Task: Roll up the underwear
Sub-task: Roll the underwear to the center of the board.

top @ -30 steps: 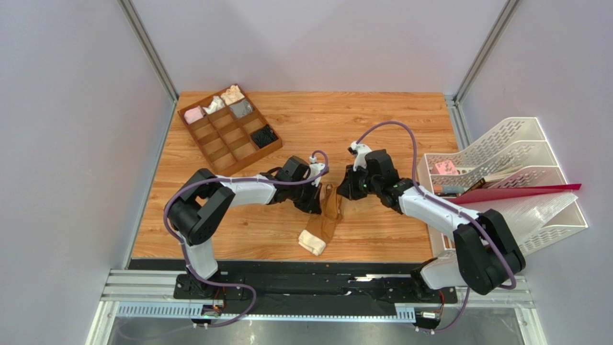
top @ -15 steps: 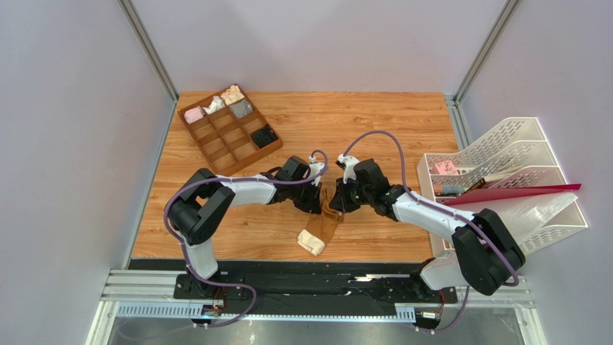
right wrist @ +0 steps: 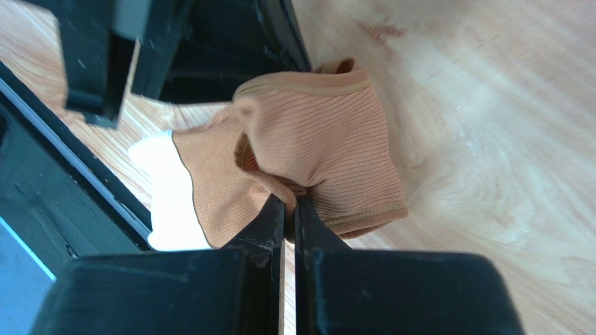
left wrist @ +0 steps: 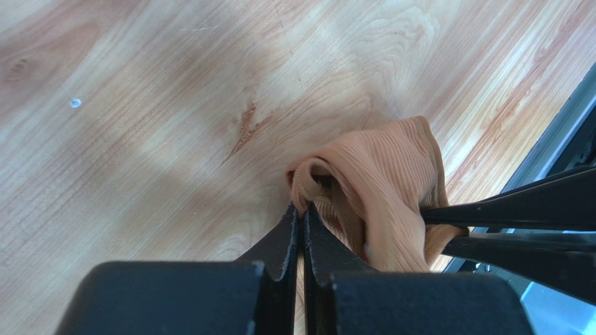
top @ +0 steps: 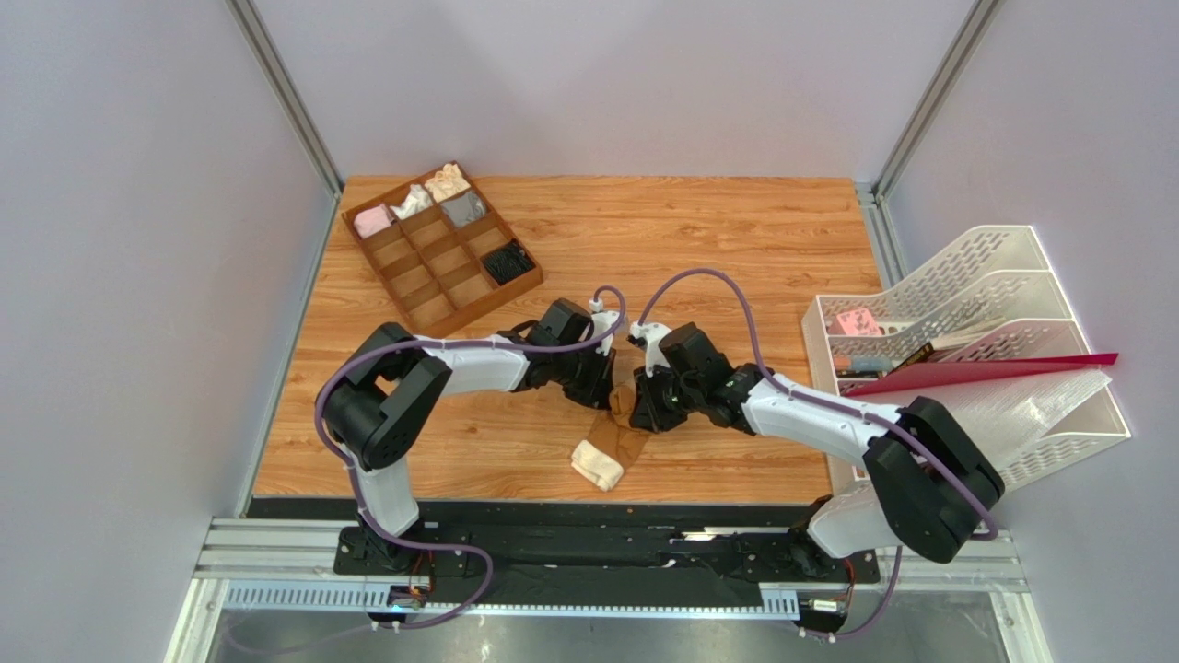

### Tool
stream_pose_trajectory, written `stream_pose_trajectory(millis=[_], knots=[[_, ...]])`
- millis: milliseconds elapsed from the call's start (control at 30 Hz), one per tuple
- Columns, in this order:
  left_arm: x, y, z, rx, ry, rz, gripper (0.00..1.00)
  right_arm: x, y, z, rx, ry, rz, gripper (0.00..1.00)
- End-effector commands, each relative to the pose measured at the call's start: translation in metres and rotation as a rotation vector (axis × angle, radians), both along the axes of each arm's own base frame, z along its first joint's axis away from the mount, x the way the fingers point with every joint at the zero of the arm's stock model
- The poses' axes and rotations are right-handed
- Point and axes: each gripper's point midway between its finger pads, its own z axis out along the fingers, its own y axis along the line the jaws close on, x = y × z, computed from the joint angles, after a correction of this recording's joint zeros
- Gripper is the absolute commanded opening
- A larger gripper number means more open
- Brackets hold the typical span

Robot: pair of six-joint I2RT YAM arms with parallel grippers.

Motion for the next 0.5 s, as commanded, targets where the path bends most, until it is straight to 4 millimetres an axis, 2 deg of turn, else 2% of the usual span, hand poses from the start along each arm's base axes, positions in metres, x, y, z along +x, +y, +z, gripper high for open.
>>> stream_pose_trajectory(millis=[0, 233, 367, 467], knots=[[-0.017, 0.063, -0.057, 0.255, 0.087, 0.081, 0.00, -0.004, -0.001, -0.008, -0.051, -0.002, 0.003, 0.00], [-0.018, 0.060, -0.048, 0.199, 0.094, 0.083, 0.00, -0.002, 0.000, -0.019, -0.085, 0.005, -0.022, 0.00], [-0.013, 0.063, -0.030, 0.158, 0.077, 0.113, 0.02, -0.002, -0.003, -0.026, -0.104, 0.008, -0.039, 0.00], [-0.011, 0.069, -0.014, 0.139, 0.054, 0.154, 0.08, -0.002, -0.005, -0.032, -0.117, 0.011, -0.047, 0.00]])
